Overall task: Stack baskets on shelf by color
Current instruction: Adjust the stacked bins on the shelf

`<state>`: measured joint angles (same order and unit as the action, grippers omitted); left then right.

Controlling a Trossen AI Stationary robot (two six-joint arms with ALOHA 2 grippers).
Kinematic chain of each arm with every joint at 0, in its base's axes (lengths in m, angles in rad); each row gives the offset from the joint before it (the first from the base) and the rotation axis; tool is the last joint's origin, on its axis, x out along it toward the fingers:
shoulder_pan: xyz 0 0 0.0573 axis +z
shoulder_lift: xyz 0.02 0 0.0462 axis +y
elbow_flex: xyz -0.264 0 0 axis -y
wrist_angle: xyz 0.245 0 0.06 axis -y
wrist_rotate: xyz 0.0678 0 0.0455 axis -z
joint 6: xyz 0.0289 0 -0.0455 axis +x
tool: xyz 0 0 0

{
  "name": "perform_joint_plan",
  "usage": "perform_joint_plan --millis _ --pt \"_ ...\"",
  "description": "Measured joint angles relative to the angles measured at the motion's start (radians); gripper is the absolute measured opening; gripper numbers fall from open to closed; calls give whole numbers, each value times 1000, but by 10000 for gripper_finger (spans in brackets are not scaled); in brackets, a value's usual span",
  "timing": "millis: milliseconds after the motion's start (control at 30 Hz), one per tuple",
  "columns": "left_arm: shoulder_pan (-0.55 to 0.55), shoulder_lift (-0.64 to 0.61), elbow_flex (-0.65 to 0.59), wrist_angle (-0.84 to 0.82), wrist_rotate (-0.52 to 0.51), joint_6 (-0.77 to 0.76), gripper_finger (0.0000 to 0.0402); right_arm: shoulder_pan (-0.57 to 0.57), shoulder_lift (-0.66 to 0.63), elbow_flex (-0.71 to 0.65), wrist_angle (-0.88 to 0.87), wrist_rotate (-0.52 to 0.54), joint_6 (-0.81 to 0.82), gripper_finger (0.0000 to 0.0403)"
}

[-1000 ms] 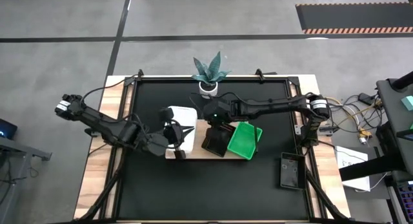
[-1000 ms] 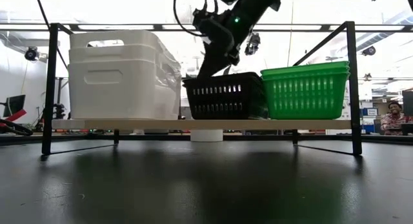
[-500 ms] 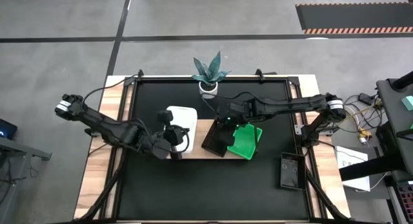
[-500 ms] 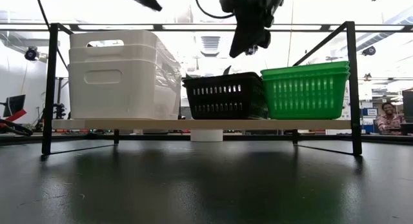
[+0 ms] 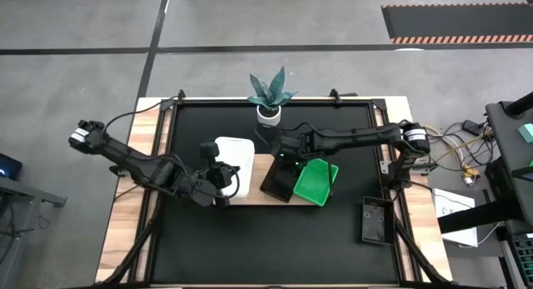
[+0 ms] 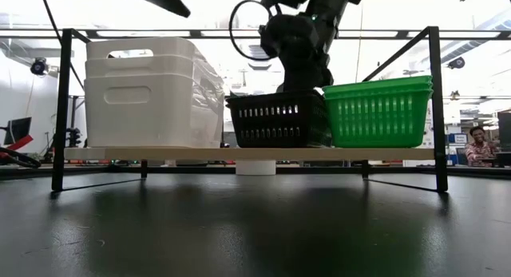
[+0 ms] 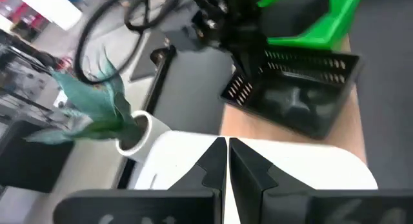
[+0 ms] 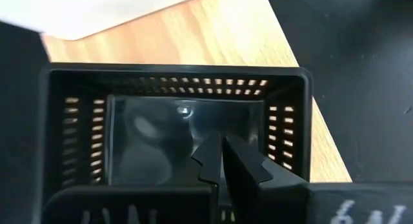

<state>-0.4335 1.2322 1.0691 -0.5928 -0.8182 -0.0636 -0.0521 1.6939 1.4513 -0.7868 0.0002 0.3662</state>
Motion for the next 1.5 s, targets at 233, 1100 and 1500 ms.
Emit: perform_joint_plan --millis 233,1100,1500 --pt "-77 -39 -42 -54 130 -88 1 -14 38 0 10 67 -8 9" --pt "-187 -55 -48 -31 61 -87 1 -18 108 0 298 97 -141 9" --pt "-187 -55 -48 -26 61 -87 1 -6 74 0 192 44 -94 9"
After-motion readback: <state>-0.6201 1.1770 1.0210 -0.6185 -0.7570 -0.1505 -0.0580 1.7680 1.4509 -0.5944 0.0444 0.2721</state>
